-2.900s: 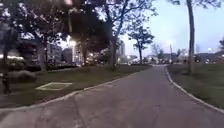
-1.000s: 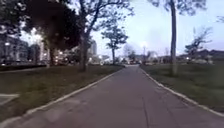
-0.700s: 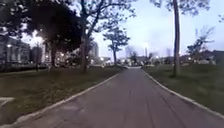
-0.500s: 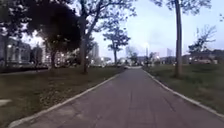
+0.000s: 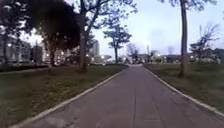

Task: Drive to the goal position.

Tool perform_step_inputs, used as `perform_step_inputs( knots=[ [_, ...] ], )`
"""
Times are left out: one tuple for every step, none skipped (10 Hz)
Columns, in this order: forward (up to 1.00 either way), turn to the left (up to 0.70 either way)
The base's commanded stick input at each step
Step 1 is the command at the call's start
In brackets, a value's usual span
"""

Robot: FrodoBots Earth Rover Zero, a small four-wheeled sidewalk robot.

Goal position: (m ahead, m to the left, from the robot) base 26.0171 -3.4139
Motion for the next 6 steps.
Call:
perform_step_inputs(
  knots=[
    [0.70, 0.00],
    [0.70, -0.34],
    [0.70, -0.35],
    [0.70, -0.35],
    [0.70, -0.35],
    [0.70, -0.35]
  ],
)
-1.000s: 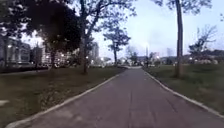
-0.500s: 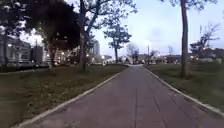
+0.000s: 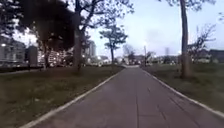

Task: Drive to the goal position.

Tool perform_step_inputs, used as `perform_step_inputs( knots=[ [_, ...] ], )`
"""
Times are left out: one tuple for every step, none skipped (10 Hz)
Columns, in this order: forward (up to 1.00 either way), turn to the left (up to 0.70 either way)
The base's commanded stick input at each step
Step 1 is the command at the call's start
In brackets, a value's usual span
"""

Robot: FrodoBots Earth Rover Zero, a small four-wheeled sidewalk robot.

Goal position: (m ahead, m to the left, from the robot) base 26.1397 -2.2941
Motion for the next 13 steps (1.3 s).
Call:
perform_step_inputs(
  knots=[
    [0.70, -0.35],
    [0.70, -0.30],
    [0.70, 0.00],
    [0.70, 0.00],
    [0.70, 0.00],
    [0.70, 0.00],
    [0.70, 0.00],
    [0.70, 0.00],
    [0.70, 0.00],
    [0.70, 0.00],
    [0.70, 0.00],
    [0.70, 0.00],
    [0.70, 0.00]
  ],
)
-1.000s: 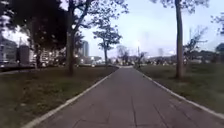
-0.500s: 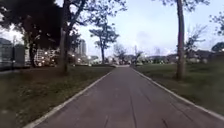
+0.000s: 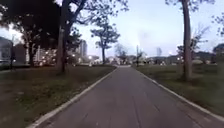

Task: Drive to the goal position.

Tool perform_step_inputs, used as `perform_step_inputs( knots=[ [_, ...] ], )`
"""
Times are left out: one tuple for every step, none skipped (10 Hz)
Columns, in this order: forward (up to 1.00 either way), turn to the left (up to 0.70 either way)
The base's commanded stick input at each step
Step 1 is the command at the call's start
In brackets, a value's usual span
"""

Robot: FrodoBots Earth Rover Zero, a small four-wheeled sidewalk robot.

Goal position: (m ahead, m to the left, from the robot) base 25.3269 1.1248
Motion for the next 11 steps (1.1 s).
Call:
perform_step_inputs(
  knots=[
    [0.70, 0.00],
    [0.70, 0.00],
    [0.70, 0.00],
    [0.70, -0.08],
    [0.70, -0.35],
    [0.70, -0.35],
    [0.70, -0.35],
    [0.70, -0.35],
    [0.70, -0.35],
    [0.70, -0.05],
    [0.70, 0.00]
  ],
)
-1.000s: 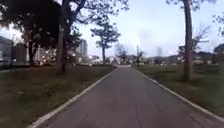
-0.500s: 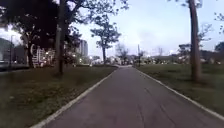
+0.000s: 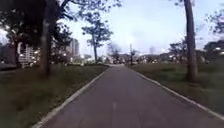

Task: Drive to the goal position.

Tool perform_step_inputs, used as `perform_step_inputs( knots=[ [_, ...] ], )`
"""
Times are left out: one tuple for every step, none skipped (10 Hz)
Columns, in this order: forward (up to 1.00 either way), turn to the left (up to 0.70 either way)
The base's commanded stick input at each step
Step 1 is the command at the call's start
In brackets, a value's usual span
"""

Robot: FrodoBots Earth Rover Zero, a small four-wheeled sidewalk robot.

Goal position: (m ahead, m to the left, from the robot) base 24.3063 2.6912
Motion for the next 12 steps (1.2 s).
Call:
perform_step_inputs(
  knots=[
    [0.70, 0.00],
    [0.70, 0.00],
    [0.70, 0.00],
    [0.70, 0.00],
    [0.70, 0.00],
    [0.70, 0.00],
    [0.70, 0.00],
    [0.70, 0.00],
    [0.70, 0.00],
    [0.70, 0.00],
    [0.70, 0.00],
    [0.70, 0.00]
  ],
)
